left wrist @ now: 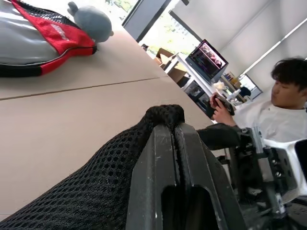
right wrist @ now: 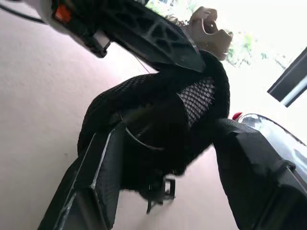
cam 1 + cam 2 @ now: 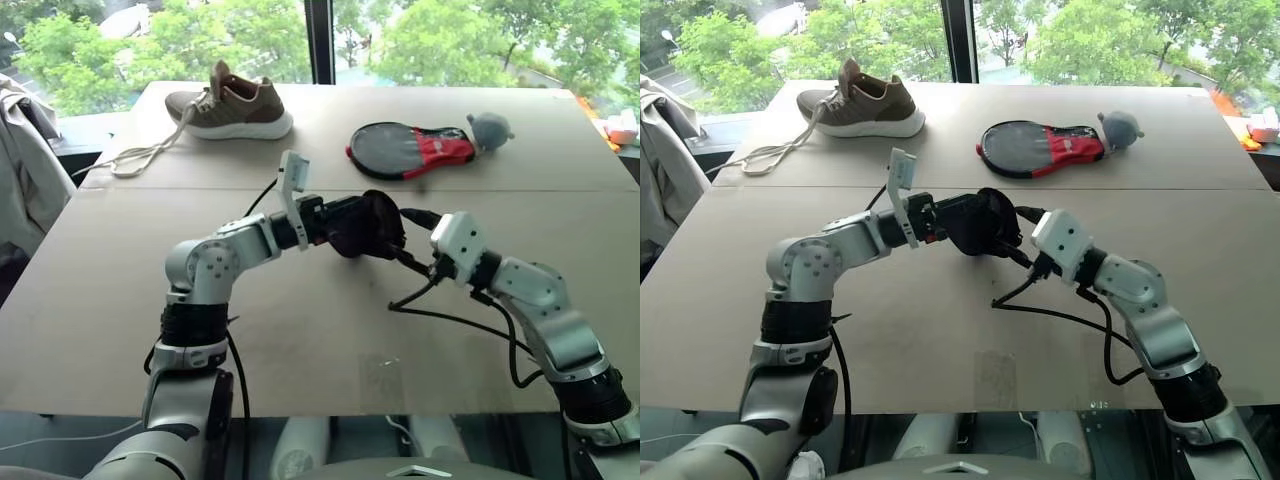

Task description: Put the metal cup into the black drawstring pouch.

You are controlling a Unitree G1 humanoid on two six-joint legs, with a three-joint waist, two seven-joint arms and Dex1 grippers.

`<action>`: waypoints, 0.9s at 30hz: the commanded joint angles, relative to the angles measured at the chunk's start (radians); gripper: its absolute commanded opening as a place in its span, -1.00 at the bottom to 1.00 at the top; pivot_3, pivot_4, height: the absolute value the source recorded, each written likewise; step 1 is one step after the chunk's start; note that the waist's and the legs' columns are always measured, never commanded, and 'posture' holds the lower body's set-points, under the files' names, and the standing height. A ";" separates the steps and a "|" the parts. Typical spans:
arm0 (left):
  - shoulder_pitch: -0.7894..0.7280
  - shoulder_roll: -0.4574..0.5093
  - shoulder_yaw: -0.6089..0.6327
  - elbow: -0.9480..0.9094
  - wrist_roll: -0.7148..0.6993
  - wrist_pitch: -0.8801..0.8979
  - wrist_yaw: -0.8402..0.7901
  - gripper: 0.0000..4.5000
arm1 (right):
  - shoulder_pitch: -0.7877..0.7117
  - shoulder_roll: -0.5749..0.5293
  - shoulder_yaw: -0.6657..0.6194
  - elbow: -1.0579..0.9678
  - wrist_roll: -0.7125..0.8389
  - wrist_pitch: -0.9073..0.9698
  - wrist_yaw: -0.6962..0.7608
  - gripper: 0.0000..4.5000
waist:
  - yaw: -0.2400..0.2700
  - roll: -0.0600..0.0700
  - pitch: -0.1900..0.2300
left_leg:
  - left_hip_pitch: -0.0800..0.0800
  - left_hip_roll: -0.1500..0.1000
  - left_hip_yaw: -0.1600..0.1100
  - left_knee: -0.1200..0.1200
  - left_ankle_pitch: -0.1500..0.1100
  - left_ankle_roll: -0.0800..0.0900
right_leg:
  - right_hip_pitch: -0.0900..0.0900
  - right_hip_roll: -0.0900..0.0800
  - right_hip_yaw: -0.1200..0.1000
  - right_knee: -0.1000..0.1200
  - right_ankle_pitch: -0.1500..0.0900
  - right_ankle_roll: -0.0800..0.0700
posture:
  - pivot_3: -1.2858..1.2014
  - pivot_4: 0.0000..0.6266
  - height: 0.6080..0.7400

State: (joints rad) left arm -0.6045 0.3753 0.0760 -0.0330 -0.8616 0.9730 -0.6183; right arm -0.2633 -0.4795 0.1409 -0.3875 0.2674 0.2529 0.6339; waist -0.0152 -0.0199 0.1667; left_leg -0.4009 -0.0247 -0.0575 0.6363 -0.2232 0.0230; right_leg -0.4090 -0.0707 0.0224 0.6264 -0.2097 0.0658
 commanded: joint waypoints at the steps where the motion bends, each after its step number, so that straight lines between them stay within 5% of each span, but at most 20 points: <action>1: 0.031 0.022 -0.020 -0.065 0.018 -0.022 -0.045 -1.00 | 0.013 0.032 -0.115 -0.125 0.208 0.155 -0.040 0.29 | 0.001 0.000 0.000 | 0.000 0.000 0.000 0.000 0.000 0.000 | 0.000 0.000 0.000 0.000 0.000 0.000 | 0.03 -0.52 1.00; 5: 0.053 0.021 0.007 -0.092 0.001 -0.012 -0.041 -1.00 | 0.050 0.077 -0.220 -0.162 0.369 0.264 -0.107 0.29 | 0.007 0.000 0.000 | 0.000 0.002 -0.001 0.000 0.000 0.000 | 0.000 0.000 -0.001 0.000 0.000 0.000 | 0.03 -0.52 1.00; 9: 0.096 0.063 0.038 -0.134 -0.017 0.009 -0.055 -1.00 | 0.070 0.032 -0.246 -0.110 0.305 0.293 -0.145 0.29 | 0.004 0.000 0.000 | 0.000 0.001 0.000 0.001 0.000 0.000 | 0.001 -0.001 0.000 0.000 0.000 0.000 | 0.03 -0.52 1.00; 16: 0.208 0.142 0.062 -0.235 -0.028 0.017 -0.042 -1.00 | 0.106 -0.121 -0.021 -0.069 0.031 0.121 -0.010 0.29 | 0.002 0.001 0.000 | 0.000 0.001 0.001 -0.001 0.000 0.000 | -0.001 0.000 0.000 0.000 -0.001 0.000 | 0.03 -0.52 1.00; 27: 0.343 0.189 0.156 -0.269 -0.057 0.003 -0.024 -1.00 | 0.046 -0.102 0.163 0.122 -0.256 -0.142 0.025 0.29 | 0.001 0.000 0.001 | 0.001 0.002 0.001 0.000 0.000 0.000 | 0.000 0.000 0.000 0.000 0.000 0.000 | 0.03 -0.52 1.00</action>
State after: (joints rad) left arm -0.2642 0.5539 0.1949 -0.2591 -0.8984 0.9943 -0.6325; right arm -0.1984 -0.5823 0.2946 -0.2548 0.0460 0.1635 0.6506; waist -0.0139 -0.0200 0.1673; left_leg -0.4002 -0.0227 -0.0563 0.6364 -0.2232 0.0230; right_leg -0.4092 -0.0704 0.0221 0.6266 -0.2101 0.0658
